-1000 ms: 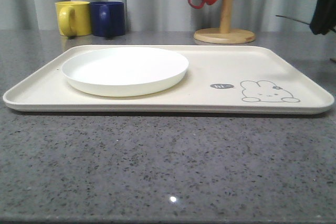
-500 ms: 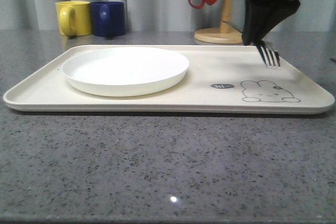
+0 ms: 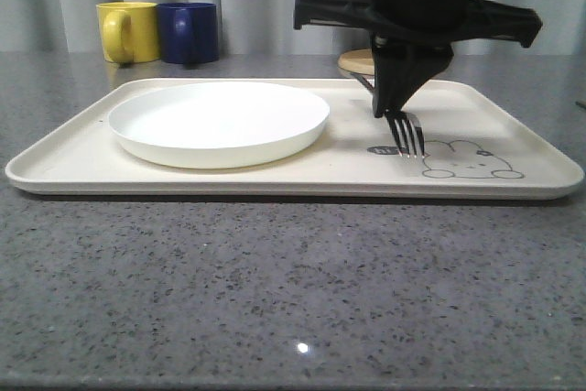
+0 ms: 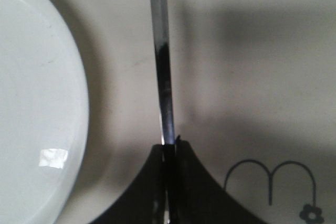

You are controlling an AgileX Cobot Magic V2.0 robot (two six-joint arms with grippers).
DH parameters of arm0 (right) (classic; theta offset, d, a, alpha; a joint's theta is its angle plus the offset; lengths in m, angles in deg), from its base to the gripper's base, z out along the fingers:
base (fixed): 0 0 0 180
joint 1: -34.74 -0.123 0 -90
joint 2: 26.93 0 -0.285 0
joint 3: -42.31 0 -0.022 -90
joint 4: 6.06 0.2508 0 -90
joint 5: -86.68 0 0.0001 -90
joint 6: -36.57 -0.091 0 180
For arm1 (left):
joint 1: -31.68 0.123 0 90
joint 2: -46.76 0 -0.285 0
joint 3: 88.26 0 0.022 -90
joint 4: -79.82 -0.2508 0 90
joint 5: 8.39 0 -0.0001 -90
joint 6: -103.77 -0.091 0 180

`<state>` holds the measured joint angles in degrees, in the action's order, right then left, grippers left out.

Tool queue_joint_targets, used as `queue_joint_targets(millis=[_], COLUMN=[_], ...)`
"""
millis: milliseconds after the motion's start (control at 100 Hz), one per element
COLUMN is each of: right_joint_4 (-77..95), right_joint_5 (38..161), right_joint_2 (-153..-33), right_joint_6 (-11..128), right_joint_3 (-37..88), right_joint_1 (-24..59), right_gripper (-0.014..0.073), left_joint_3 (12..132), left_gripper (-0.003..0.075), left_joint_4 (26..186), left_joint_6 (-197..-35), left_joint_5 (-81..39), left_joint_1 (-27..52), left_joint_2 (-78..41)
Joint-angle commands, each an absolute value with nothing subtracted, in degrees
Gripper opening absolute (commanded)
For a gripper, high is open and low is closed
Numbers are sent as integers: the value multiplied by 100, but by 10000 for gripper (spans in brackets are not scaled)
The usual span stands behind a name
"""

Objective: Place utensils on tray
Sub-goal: 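Carry the fork over the tray and lower it beside the plate, then open the right gripper and lift away from the fork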

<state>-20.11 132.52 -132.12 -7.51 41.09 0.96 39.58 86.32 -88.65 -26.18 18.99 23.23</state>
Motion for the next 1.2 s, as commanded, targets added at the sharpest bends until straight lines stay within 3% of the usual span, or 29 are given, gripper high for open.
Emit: queue_joint_targets(millis=[0,430,810,930,1190], right_joint_4=[-2159,-2109,-2109,-2115,-2332], right_joint_5=[12999,12944,12966,13014,13453], right_joint_2=[-13024,-13154,-13154,-13133,-12636], right_joint_6=[-835,-850,-850,-850,-578], right_joint_3=[4306,4306,4306,4306,4306], right_joint_1=[99,99,99,99,337], right_gripper=[-56,-48,222,261,262], left_joint_3=[4104,4104,4104,4104,4104], left_gripper=[-18,-18,-18,-18,-18], left_joint_4=[8658,8658,8658,8658,8658], left_joint_6=[-8805,-8805,-8805,-8805,-8805], left_joint_5=[-2151,-2151,-2151,-2151,-2151], left_joint_1=[1876,1876,1876,1876,1876], left_joint_2=[2272,2272,2272,2272,2272])
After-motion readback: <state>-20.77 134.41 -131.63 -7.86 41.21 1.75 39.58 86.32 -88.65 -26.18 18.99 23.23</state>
